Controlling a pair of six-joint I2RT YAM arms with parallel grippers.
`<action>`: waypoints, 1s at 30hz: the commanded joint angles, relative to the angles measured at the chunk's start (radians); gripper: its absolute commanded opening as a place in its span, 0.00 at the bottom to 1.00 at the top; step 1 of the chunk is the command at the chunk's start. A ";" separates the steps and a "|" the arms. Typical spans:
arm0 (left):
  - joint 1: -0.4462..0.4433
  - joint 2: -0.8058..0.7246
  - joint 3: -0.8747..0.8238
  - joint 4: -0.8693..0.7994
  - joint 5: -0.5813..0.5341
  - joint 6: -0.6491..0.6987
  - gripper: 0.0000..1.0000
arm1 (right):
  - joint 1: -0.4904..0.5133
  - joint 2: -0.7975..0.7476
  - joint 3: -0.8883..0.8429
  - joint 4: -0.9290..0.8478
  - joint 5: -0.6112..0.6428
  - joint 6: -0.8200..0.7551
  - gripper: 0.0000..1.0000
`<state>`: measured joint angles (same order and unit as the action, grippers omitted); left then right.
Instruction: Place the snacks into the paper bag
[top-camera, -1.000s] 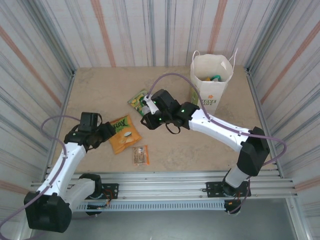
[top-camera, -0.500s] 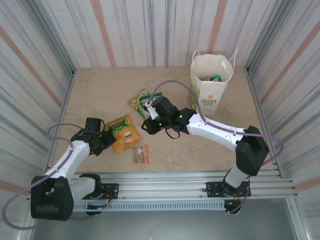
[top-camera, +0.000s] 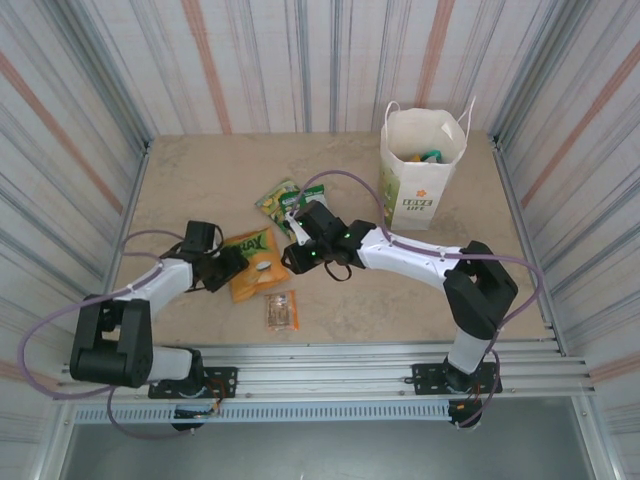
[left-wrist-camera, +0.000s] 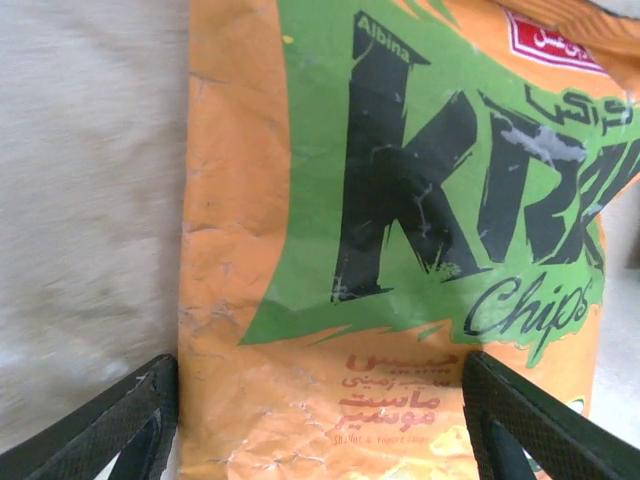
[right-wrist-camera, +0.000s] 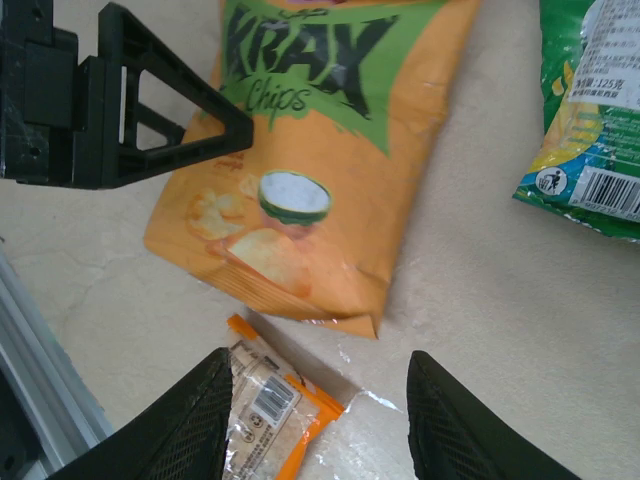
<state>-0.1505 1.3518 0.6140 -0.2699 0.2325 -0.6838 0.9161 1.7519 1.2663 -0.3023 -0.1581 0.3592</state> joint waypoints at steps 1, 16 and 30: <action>-0.036 0.034 0.054 0.039 0.040 0.045 0.76 | -0.003 0.042 0.055 0.007 -0.007 0.023 0.49; 0.088 0.017 0.038 0.111 0.143 0.105 0.72 | -0.017 0.267 0.239 -0.043 -0.001 0.067 0.40; 0.101 0.224 0.101 0.227 0.224 0.079 0.73 | -0.016 0.330 0.164 -0.059 -0.004 0.089 0.24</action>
<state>-0.0559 1.5482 0.7013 -0.0586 0.4355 -0.6033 0.9009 2.0499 1.4540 -0.3408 -0.1555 0.4198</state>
